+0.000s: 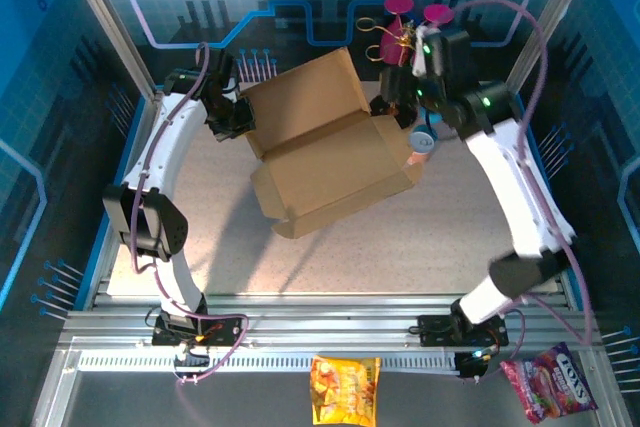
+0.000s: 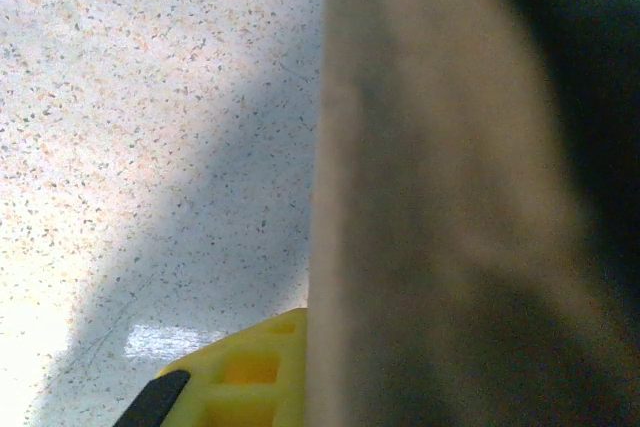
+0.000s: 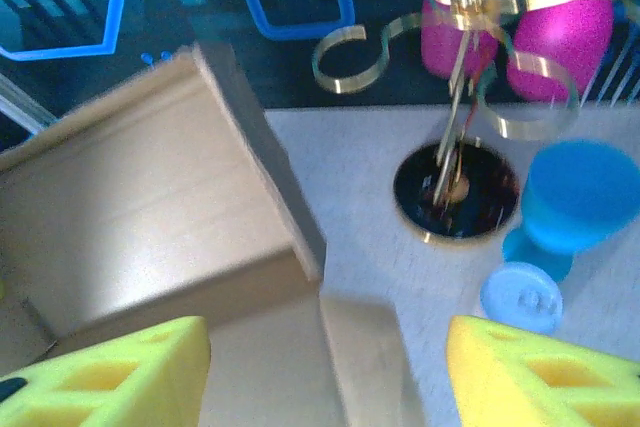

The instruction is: Fold the paper box

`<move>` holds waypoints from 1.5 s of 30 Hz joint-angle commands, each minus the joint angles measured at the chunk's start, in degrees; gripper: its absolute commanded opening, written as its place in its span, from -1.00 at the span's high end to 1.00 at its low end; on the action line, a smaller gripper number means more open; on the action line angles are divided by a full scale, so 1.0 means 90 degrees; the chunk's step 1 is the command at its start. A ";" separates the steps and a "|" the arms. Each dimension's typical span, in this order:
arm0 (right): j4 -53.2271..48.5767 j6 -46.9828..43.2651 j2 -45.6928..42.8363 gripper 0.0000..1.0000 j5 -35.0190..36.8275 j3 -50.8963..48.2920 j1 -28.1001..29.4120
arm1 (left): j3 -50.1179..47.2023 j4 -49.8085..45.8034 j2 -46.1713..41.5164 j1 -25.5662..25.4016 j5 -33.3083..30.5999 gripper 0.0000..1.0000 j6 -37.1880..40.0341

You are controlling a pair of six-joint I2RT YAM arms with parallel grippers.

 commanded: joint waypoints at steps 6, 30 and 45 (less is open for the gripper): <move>0.1439 0.2718 -0.2515 -0.30 -0.0936 -0.4140 0.0300 | -0.0198 0.0187 -0.0098 0.0151 0.0171 1.00 -0.0419; 0.2466 0.4475 -0.1866 0.79 -0.0945 -0.5161 0.1093 | -0.0597 0.0245 -0.0184 0.0168 0.0093 1.00 -0.0695; 0.0384 0.3347 -0.0697 1.00 0.0241 -0.3190 0.1891 | -0.1661 0.0250 -0.0227 -0.0106 -0.0613 0.98 -0.1549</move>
